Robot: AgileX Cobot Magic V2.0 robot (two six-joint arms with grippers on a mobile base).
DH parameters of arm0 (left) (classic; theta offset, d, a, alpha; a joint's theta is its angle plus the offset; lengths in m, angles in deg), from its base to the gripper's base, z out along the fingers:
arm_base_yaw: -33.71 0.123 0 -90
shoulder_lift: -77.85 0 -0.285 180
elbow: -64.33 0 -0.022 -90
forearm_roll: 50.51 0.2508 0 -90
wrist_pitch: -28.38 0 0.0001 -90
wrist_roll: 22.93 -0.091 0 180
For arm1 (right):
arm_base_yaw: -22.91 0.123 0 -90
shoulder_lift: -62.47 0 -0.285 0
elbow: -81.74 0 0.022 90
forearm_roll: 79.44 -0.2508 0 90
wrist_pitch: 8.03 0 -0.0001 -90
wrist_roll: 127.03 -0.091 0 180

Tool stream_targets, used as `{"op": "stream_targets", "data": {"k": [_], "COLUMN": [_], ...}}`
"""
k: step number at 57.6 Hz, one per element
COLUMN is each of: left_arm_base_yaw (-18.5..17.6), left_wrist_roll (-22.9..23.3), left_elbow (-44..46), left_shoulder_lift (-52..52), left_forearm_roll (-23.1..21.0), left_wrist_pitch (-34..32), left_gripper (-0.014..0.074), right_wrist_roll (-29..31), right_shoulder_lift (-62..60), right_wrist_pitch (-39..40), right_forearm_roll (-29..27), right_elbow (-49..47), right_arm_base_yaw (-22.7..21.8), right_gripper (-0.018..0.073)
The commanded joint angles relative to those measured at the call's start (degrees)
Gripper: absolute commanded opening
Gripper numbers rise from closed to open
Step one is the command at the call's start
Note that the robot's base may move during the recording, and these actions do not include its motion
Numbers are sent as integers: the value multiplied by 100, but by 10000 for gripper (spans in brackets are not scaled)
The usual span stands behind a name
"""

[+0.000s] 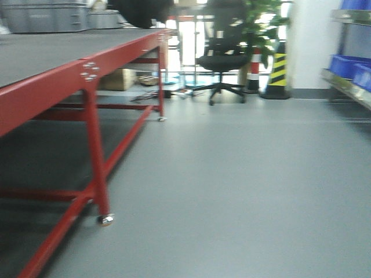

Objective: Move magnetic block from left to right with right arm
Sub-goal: 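Drive the base away from the table carrying the cube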

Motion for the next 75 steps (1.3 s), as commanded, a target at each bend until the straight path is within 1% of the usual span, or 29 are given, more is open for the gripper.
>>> {"op": "stream_targets", "data": {"k": [1,75], "left_arm_base_yaw": [15,15], "left_wrist_roll": [41,41], "left_elbow": [-49,-49], "left_shoulder_lift": [-55,-55], "left_forearm_roll": [-15,-15], "left_wrist_pitch": [-447,-447], "left_gripper": [-126,-126], "right_wrist_roll": [52,52], "right_shoulder_lift": [28,28], "right_wrist_pitch": [525,519], "right_forearm_roll": [-17,-17], "right_elbow": [-175,-175], "right_arm_base_yaw": [-26,-26], "right_gripper": [266,266]}}
